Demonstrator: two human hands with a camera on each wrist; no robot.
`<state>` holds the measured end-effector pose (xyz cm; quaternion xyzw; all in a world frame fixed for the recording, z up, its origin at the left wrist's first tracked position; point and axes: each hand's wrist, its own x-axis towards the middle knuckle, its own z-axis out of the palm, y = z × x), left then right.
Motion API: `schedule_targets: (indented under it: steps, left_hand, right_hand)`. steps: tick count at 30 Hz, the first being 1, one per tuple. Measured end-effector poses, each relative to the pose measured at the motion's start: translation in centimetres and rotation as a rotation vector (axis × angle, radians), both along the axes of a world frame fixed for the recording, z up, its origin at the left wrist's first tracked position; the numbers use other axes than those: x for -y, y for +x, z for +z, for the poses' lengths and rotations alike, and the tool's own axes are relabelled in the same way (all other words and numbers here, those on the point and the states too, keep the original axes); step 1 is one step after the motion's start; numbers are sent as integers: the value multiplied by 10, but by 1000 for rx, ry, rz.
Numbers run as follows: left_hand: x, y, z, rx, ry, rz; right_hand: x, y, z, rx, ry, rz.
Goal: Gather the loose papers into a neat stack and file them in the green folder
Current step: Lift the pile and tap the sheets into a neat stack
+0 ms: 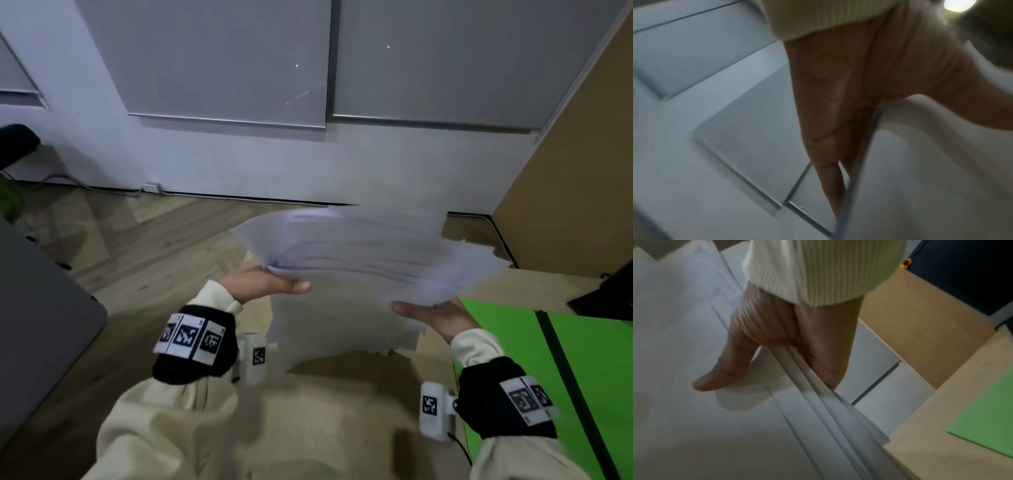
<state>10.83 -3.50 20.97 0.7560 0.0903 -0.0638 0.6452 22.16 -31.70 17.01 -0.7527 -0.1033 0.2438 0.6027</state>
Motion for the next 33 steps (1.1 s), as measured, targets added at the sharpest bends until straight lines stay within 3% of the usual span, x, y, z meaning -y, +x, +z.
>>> schedule_targets:
  steps: [2, 4, 9, 13, 19, 27, 33]
  left_hand:
    - [5, 3, 14, -97, 99, -98]
    - [12, 8, 14, 2, 126, -74]
    - [48, 11, 1, 321, -138, 518]
    - [64, 9, 3, 395, -277, 753]
    - [70, 9, 21, 515, -187, 860]
    - [59, 24, 44, 290, -342, 897]
    - [60, 30, 24, 269, -225, 888]
  right_hand:
    - [-1, 1, 2, 3, -80, -8]
    - [-7, 2, -3, 15, -139, -77]
    - [-28, -7, 4, 154, 126, -387]
    - [-33, -13, 14, 252, 201, -304]
    - [-32, -26, -1, 168, 214, -238]
    - [-14, -15, -7, 45, 105, -157]
    - [-20, -16, 3, 161, 207, -187]
